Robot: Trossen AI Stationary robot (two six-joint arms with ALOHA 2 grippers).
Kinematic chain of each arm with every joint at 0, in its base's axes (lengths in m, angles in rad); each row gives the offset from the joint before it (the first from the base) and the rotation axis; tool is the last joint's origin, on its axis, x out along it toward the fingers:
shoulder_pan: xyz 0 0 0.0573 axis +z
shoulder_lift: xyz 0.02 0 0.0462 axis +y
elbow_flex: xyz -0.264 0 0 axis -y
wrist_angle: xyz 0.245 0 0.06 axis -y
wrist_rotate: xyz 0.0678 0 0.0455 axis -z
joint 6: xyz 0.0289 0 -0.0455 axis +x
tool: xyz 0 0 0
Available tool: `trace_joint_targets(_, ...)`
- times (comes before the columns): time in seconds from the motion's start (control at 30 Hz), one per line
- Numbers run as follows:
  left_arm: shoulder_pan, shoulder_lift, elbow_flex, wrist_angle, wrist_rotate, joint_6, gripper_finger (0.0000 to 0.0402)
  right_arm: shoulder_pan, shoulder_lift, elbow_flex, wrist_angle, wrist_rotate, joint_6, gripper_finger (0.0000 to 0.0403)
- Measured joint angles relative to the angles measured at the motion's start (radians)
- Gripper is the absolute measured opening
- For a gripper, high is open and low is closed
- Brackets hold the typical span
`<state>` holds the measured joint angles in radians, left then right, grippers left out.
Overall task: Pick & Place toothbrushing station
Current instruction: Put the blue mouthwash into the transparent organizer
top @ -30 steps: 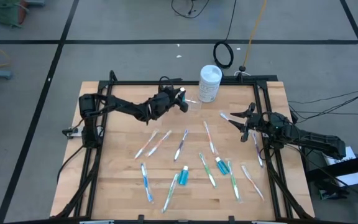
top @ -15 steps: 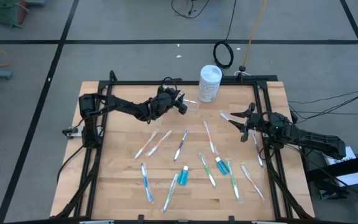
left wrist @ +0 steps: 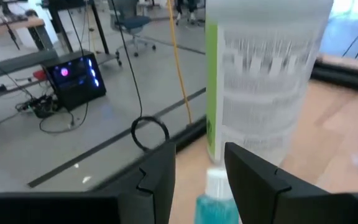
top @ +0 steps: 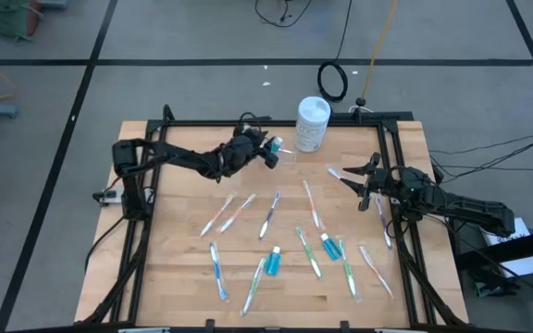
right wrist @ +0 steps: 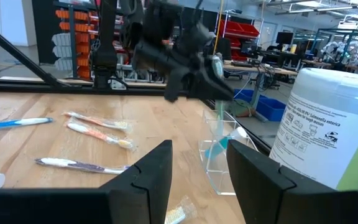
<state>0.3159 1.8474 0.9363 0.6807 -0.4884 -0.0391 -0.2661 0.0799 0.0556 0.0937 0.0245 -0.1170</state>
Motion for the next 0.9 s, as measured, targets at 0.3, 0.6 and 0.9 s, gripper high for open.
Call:
trace_joint_targets(0.3,-0.002,-0.232,0.0,-0.195,0.091,0.039,0.0145,0.0,0.0,0.0,0.0,0.0,0.0,0.0144)
trace_joint_targets(0.6,0.004,-0.445,0.022,-0.45,0.212,0.096,0.0145,0.0,0.0,0.0,0.0,0.0,0.001,0.0144)
trace_joint_targets(0.9,0.035,-0.319,0.429,-1.092,0.308,0.125,0.0145,0.0,0.0,0.0,0.01,0.002,-0.053,0.0144)
